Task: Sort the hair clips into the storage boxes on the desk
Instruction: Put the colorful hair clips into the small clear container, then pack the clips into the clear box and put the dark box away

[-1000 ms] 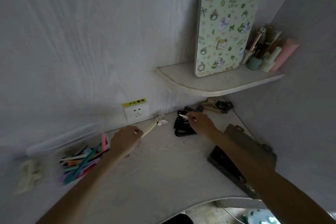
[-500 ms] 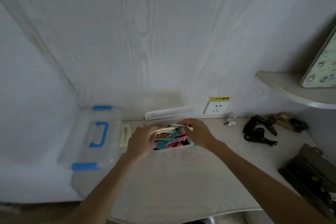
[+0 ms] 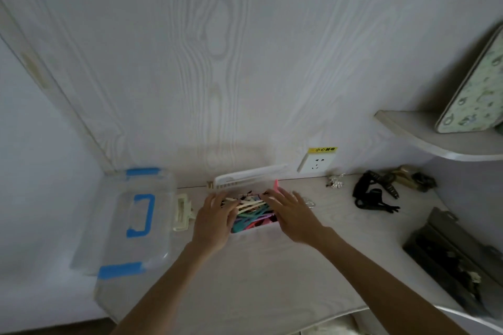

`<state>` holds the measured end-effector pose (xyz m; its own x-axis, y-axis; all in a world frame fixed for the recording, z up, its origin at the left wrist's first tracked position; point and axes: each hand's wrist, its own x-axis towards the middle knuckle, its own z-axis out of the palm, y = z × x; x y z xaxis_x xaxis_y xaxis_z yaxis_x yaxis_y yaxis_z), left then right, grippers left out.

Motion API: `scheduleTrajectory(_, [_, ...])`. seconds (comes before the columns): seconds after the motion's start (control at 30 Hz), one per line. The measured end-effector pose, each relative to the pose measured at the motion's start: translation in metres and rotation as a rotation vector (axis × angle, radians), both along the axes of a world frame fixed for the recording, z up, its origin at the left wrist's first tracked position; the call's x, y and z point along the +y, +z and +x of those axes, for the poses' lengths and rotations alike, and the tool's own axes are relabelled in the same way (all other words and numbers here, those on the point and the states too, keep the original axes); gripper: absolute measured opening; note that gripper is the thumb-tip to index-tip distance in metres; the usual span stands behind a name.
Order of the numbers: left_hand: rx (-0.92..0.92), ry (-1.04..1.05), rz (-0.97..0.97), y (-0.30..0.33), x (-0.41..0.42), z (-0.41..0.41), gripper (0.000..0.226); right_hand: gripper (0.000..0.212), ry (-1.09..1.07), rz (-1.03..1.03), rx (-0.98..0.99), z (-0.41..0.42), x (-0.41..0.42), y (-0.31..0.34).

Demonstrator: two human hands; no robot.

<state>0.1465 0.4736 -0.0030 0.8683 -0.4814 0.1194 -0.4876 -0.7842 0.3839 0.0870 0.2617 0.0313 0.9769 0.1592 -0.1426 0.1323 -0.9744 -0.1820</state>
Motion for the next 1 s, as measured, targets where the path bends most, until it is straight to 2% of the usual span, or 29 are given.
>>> scheduleTrajectory(0.2, [0.134, 0.217, -0.119, 0.007, -0.024, 0.000, 0.025, 0.052, -0.009, -0.053, 0.046, -0.014, -0.021, -0.005])
scheduleTrajectory(0.3, [0.184, 0.319, -0.188, 0.005, -0.029, 0.005, 0.025, 0.064, -0.021, -0.075, 0.087, -0.008, -0.020, -0.011])
scheduleTrajectory(0.37, [0.186, 0.316, -0.246, 0.002, -0.026, 0.007, 0.025, 0.066, -0.037, -0.059, 0.082, -0.003, -0.015, -0.010])
scheduleTrajectory(0.47, [0.181, 0.252, -0.322, 0.004, -0.016, 0.000, 0.026, 0.047, -0.024, -0.030, 0.030, -0.001, -0.011, -0.003])
scheduleTrajectory(0.53, [0.174, 0.209, -0.370, 0.011, -0.006, -0.009, 0.025, 0.046, -0.007, 0.060, -0.059, -0.001, -0.009, 0.002])
scheduleTrajectory(0.6, [0.232, 0.156, -0.398, 0.024, 0.011, -0.017, 0.026, 0.039, 0.041, 0.104, -0.188, -0.003, -0.006, 0.005])
scheduleTrajectory(0.7, [0.336, 0.131, -0.429, 0.048, 0.050, -0.022, 0.018, 0.030, 0.137, 0.138, -0.282, -0.004, 0.005, 0.013])
scheduleTrajectory(0.8, [0.285, 0.257, -0.484, 0.071, 0.092, -0.028, 0.024, 0.027, 0.227, 0.155, -0.269, 0.009, 0.028, 0.024])
scheduleTrajectory(0.87, [0.242, 0.388, -0.520, 0.080, 0.113, -0.035, 0.018, 0.025, 0.250, 0.207, -0.248, 0.023, 0.047, 0.034])
scheduleTrajectory(0.93, [0.330, 0.554, -0.668, 0.078, 0.136, -0.052, 0.015, 0.029, 0.228, 0.308, -0.176, 0.033, 0.077, 0.048])
scheduleTrajectory(1.0, [0.469, 0.739, -0.860, 0.067, 0.152, -0.070, 0.013, 0.035, 0.215, 0.331, -0.018, 0.043, 0.108, 0.060])
